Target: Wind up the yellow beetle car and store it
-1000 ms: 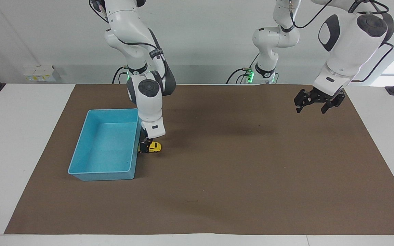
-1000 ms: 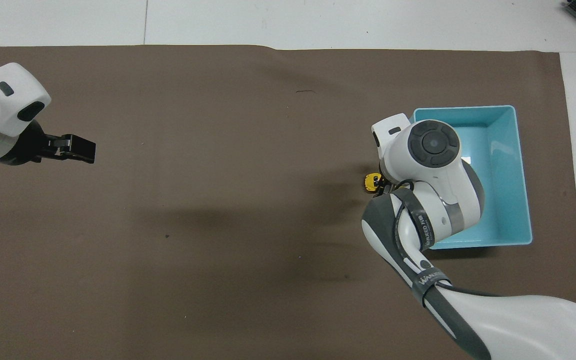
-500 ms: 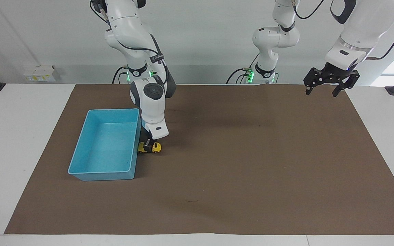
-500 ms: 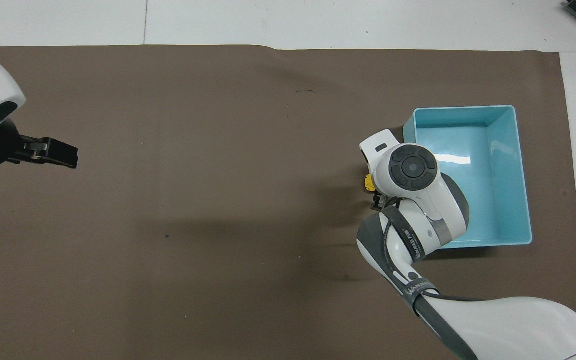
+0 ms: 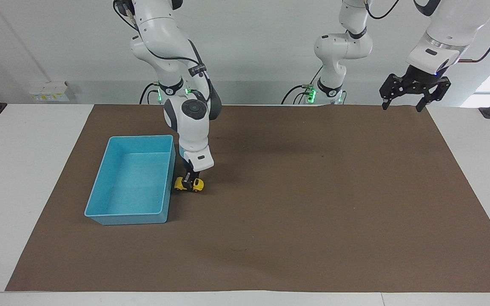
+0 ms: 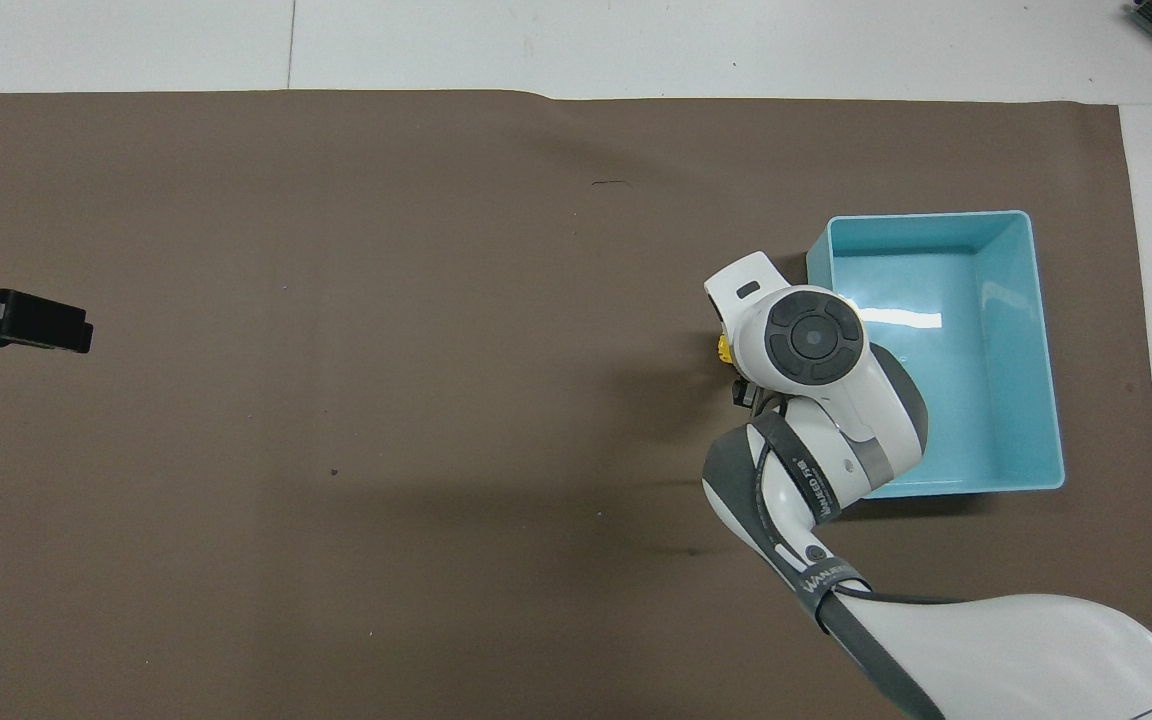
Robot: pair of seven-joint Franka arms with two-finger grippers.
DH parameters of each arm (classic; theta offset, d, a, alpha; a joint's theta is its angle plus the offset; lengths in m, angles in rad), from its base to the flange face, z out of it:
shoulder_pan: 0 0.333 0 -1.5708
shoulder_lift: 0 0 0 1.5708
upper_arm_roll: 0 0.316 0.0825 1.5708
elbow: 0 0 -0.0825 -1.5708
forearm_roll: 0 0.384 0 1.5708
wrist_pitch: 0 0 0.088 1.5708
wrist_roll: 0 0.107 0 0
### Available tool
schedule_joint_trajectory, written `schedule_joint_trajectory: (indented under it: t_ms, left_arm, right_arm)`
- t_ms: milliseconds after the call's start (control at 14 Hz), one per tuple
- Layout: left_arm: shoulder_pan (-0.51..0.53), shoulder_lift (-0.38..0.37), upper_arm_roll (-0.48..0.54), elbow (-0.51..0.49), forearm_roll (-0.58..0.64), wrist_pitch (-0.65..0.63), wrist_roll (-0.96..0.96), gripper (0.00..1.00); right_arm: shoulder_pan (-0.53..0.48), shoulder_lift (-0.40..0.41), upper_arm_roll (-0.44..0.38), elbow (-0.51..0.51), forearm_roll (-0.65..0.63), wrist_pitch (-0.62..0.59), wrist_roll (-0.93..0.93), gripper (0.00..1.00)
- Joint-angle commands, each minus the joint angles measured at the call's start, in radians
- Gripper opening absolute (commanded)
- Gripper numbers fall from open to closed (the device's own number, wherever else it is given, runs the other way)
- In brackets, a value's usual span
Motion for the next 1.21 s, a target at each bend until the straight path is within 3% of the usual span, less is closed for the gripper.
schedule_joint_trajectory:
  t_ms: [0,500,857,1143]
  left_arm:
    - [0.012,-0.011,-0.006,0.002,-0.012,-0.019,0.011,1.0]
    - [0.012,-0.016,-0.006,-0.013,-0.012,-0.02,-0.081,1.0]
    - [0.015,-0.028,-0.004,-0.028,-0.012,-0.016,-0.08,1.0]
    - [0.017,-0.025,-0.003,-0.019,-0.012,-0.023,-0.093,1.0]
  right_arm:
    - [-0.004,-0.048,0.019,0.048,0.055,-0.085,-0.016,0.0]
    - [-0.063,-0.186,0.012,0.086,0.12,-0.306,-0.01,0.0]
    - [-0.185,-0.191,0.009,0.079,0.13,-0.369,0.08,0.0]
    - [-0.261,-0.206,0.009,0.047,0.129,-0.389,0.256,0.0]
